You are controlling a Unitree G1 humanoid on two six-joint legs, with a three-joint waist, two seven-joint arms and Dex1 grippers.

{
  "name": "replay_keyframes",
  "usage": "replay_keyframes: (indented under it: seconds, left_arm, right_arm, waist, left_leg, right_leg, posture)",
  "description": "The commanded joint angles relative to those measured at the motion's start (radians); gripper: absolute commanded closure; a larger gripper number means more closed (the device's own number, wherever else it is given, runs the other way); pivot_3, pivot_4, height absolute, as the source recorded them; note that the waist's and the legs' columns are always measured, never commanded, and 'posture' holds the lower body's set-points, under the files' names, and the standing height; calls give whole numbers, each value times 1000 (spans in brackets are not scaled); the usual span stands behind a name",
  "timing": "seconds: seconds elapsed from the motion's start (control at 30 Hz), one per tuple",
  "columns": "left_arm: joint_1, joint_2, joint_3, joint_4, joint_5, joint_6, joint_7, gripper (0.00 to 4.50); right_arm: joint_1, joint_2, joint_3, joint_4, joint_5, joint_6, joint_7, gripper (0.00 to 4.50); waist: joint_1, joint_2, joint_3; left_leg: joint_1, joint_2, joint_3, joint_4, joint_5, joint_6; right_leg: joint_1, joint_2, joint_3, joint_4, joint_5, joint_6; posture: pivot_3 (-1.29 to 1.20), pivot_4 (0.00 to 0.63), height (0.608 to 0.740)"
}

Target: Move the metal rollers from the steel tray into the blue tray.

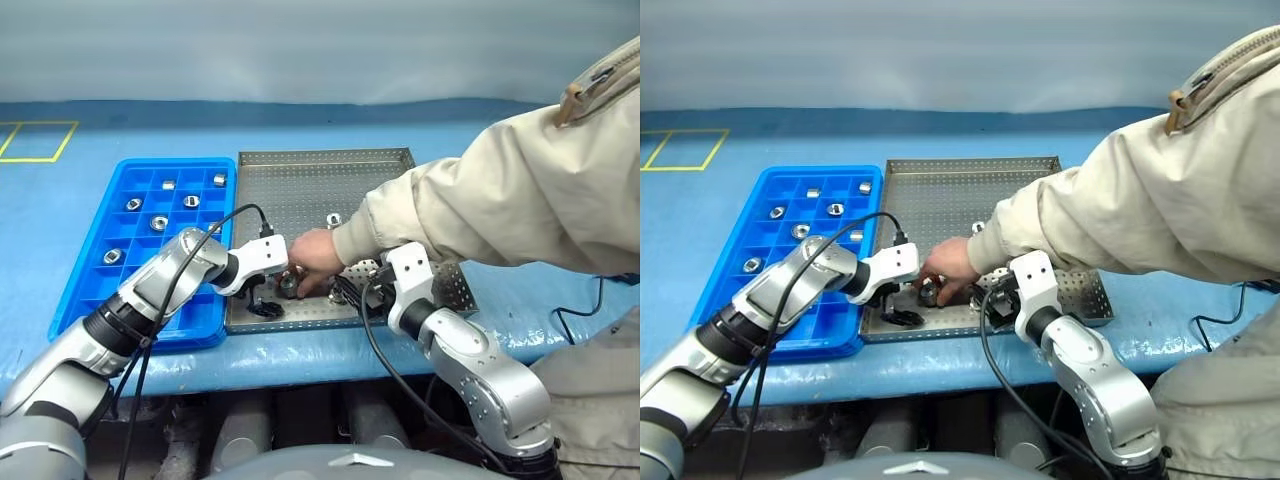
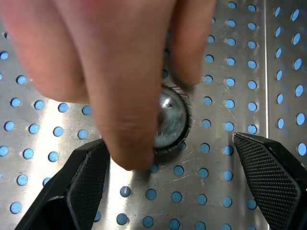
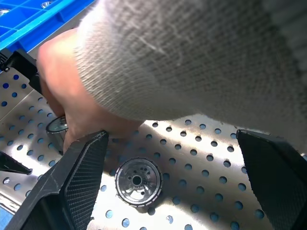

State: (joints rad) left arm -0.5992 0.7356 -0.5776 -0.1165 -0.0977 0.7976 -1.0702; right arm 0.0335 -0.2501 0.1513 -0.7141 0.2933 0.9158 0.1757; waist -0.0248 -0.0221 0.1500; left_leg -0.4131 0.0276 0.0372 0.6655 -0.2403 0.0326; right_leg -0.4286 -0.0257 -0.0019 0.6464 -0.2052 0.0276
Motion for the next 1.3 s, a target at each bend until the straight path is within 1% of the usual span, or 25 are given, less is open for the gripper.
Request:
replay_keyframes:
  seconds: [0.03,0.4,0.5,0.6,0.7,0.83,0.97,1.17,1.3]
  left_arm:
    - [13,-4,10,-10,8,2,-5,32]
    - [40,-9,27,-42,5,15,1,32]
    - [48,-26,48,-51,-4,2,14,32]
    - [43,-92,93,-36,8,8,101,32]
    - [16,-180,147,-3,14,34,202,32]
    - [-19,-265,206,38,15,53,298,32]
    - [-56,-330,229,98,47,45,398,32]
    - [-87,-406,235,235,64,-24,458,32]
    - [-83,-458,248,339,49,-113,458,32]
  right_arm:
    - [-20,1,-6,-31,0,-29,4,0]
    - [-33,-10,1,-24,1,-30,18,0]
    - [-35,-14,0,-23,1,-31,21,0]
    - [-39,-15,0,-22,1,-30,22,0]
    - [-40,-15,-1,-23,0,-28,23,0]
    - [-36,-15,-3,-29,0,-25,19,0]
    - [-29,-12,-4,-33,-1,-24,13,0]
    - [-28,-5,0,-32,-2,-25,9,0]
    - [-32,2,5,-24,-6,-28,8,0]
  waist:
    - [0,0,0]
    - [3,0,0]
    - [4,0,0]
    - [10,0,0]
    - [14,0,0]
    - [12,0,0]
    - [11,0,0]
    - [10,0,0]
    - [11,0,0]
  left_leg:
    - [0,0,0,0,0,0]
    - [1,0,0,0,0,0]
    - [0,0,0,0,0,0]
    - [0,0,0,0,0,0]
    - [-1,0,0,1,0,0]
    - [-1,0,0,2,0,1]
    - [0,0,0,1,0,1]
    - [0,-1,0,1,0,1]
    - [-1,-1,0,1,0,1]
  right_leg:
    - [0,0,0,0,0,0]
    - [0,0,0,0,0,0]
    - [0,0,0,0,0,0]
    - [0,0,0,0,0,0]
    - [0,0,0,0,1,1]
    - [0,0,0,0,2,3]
    - [0,1,1,0,3,6]
    - [0,1,1,0,4,6]
    - [0,0,1,0,4,6]
  posture:
    - [-43,150,740]
    - [-25,150,740]
    - [-21,150,740]
    - [-21,150,740]
    - [-28,150,740]
    - [-34,150,740]
    - [-41,150,740]
    - [-42,150,740]
    - [-43,150,740]
